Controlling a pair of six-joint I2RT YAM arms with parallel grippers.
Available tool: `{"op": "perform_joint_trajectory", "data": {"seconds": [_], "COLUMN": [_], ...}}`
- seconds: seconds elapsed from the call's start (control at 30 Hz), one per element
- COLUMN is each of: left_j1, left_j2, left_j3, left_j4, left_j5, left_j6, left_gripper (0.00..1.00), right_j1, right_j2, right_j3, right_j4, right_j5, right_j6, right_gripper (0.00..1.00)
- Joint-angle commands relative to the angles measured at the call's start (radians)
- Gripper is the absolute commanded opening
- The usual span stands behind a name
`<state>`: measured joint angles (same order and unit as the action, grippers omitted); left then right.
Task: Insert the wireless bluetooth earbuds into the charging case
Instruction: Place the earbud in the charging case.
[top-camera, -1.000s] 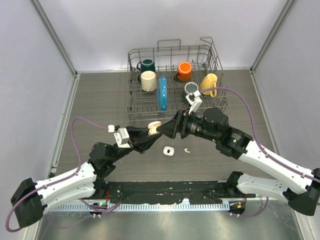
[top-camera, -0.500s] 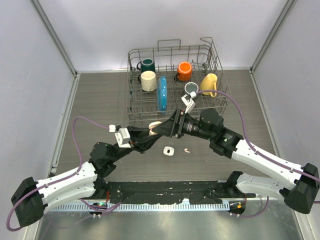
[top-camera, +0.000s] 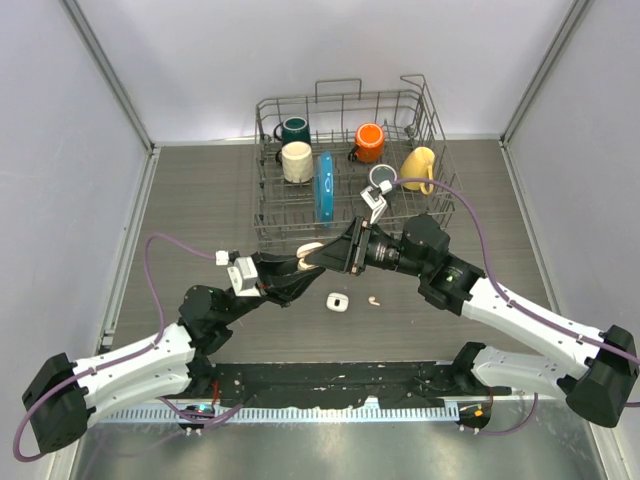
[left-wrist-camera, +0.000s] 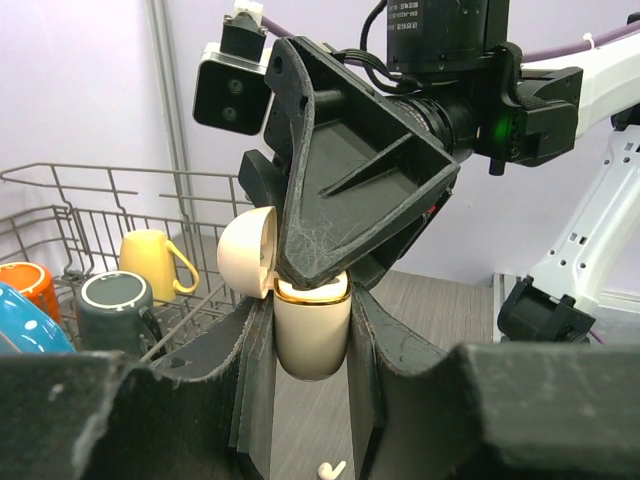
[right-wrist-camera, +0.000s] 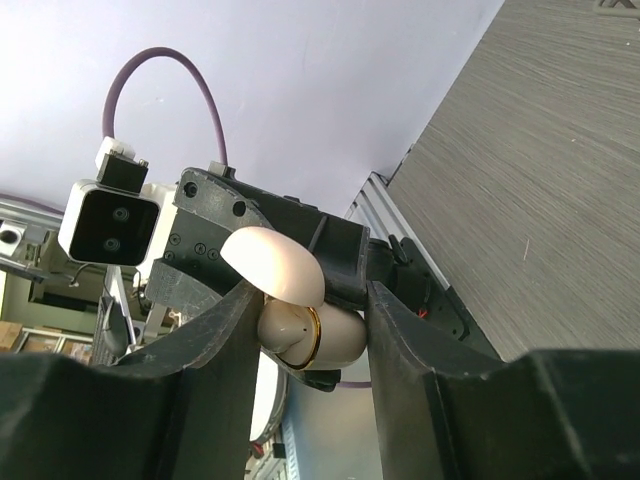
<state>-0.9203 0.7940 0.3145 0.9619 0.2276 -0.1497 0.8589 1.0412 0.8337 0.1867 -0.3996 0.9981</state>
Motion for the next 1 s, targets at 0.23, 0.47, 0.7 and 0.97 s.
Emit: {"op": "perform_joint_trajectory", "data": {"seconds": [0.23,0.47,0.7,0.97], "left_j1": [0.001,0.001,0.001,0.001], "left_j2": [0.008,0.013,0.039,0.053], "left_j3": [0.009,0.009,0.020,0.025], "left_j4": [0.024,0.021,0.021,0.009], "left_j5": [-0.042,-0.050,-0.047,-0.040], "left_j6": [0.002,-0.005,-0.011,-0.014], "left_gripper": [0.05,0.06,0.05,0.00], "right_j1": [0.009,0.011,0.011,0.011], "right_j2": [0.011,0.006,0.017,0.010], "right_j3": [0.071,0.143,0.179,0.176], "right_j4": [-0.091,-0.259,-0.328,-0.345], "right_j5": [-0.059,-0.015,-0.002,0.016], "right_j6": [-0.108,-0.230,-0.286,-0.305], "right_gripper": [0.24,0.23,0.22,0.33]}}
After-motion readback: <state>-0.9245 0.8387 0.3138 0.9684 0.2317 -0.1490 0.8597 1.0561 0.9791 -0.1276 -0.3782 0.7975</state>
